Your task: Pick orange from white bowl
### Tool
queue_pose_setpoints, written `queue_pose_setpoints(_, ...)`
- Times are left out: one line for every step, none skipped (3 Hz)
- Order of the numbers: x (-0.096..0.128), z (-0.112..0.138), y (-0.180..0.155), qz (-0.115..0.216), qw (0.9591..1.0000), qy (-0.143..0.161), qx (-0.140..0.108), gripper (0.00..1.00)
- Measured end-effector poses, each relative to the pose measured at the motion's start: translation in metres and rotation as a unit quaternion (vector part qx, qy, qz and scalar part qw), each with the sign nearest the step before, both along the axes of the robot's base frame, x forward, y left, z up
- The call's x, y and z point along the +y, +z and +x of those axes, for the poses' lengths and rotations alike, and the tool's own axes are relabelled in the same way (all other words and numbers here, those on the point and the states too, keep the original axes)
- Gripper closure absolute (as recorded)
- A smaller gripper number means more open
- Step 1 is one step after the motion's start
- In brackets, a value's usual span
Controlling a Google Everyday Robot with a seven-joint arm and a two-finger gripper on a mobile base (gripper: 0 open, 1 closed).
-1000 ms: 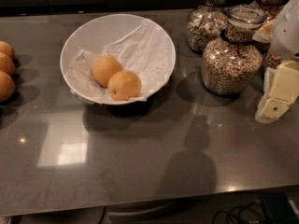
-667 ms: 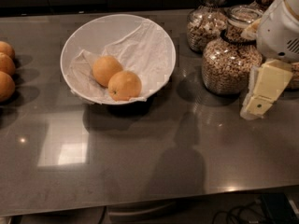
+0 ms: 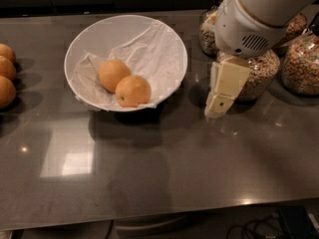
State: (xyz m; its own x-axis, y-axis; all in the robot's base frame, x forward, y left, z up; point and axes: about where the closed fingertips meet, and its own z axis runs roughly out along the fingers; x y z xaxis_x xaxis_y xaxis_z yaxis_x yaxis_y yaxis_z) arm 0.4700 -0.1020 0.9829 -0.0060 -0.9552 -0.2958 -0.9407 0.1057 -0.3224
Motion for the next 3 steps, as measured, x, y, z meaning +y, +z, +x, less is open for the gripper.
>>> queue_pose_setpoints(0.001,0.0,0.0,0.0,1.0,0.001,-0.001,0.0)
queue_pose_setpoints(0.002,0.0,0.001,0.008,1.0,0.0,-0.004,0.0)
queue_pose_setpoints(0.018,0.012,-0.006,0.05,0.9987,0.003,-0.012,0.0)
